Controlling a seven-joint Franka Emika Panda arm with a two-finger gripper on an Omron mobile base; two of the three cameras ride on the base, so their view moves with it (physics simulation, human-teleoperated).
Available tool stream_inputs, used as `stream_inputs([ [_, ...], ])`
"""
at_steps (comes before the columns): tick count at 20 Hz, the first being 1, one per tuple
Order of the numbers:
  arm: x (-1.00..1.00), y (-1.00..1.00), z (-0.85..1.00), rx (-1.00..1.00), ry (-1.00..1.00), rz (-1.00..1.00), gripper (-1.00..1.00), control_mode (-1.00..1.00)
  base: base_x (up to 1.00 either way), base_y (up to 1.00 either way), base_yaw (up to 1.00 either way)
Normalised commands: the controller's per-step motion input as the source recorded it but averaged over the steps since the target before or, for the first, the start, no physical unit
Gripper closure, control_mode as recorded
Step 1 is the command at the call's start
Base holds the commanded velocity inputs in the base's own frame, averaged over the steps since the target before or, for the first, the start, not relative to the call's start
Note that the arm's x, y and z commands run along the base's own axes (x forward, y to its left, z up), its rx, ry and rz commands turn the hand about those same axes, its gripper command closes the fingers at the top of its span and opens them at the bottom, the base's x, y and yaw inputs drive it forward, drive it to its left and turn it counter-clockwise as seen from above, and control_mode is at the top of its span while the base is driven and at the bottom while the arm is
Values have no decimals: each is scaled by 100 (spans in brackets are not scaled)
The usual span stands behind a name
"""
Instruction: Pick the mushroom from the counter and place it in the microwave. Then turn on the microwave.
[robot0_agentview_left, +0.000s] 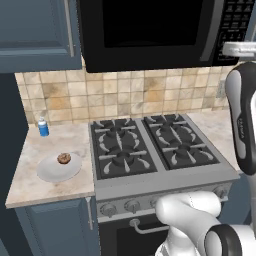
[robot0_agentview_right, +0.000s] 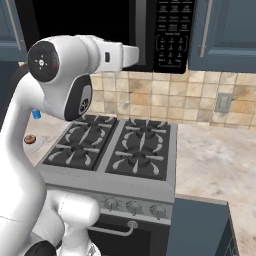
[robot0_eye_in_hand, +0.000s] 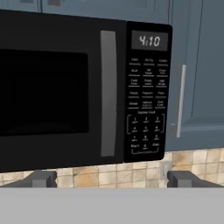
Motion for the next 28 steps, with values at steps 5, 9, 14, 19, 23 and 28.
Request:
stream_inputs([
  [5,8,4,4,0,0,0,-100,-100,0,0,0],
  [9,14,3,0,0,0,0,-100,-100,0,0,0],
  [14,17,4,0,0,-1,0,-100,-100,0,0,0],
  [19,19,0,4,0,0,0,-100,-100,0,0,0],
  [23,22,0,0,0,0,0,-100,-100,0,0,0],
  [28,24,0,0,0,0,0,-100,-100,0,0,0],
])
